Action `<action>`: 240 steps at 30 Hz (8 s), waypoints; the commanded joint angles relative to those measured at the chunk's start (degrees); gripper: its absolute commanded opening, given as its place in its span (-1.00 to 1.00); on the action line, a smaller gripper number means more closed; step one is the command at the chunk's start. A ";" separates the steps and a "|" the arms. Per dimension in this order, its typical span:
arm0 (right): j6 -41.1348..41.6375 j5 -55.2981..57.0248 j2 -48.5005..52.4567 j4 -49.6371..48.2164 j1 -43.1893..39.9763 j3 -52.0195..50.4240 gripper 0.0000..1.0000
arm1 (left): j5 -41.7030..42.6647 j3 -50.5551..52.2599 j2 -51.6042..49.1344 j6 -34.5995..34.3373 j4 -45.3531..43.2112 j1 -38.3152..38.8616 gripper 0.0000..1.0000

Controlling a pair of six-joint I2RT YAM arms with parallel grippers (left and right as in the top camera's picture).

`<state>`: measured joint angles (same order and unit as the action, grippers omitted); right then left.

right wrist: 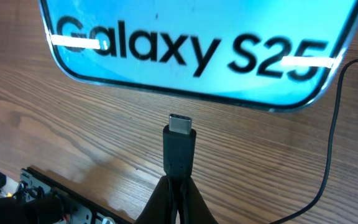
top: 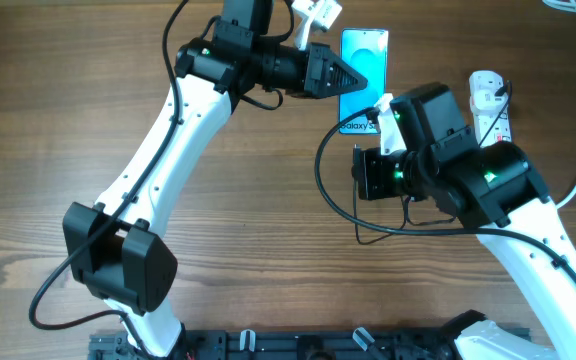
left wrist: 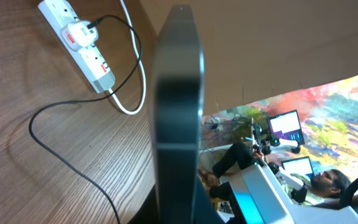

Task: Plug charger to phone and switch on socket
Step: 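Push the USB-C plug up into the phone's bottom port with the right gripper, then lower the connected phone onto the table with both grippers, then open both grippers and lift them away from the phone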

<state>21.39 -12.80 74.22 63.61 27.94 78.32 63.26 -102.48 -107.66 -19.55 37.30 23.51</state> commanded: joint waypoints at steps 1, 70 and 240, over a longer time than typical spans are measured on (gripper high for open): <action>-1.11 1.25 0.20 -1.22 0.00 0.55 -0.92 | 2.45 -0.61 1.70 2.89 -0.13 -0.15 -0.92; 1.14 1.05 2.29 -2.56 -0.04 0.55 -0.91 | -2.60 -0.61 1.70 2.40 3.91 -0.15 -0.92; -0.39 17.94 22.53 5.49 -51.98 27.54 0.99 | -46.45 -4.46 7.54 3.74 29.83 -16.55 1.00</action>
<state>21.82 3.31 94.48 71.22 -20.60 106.65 16.95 -107.09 -99.70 -15.75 67.07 7.27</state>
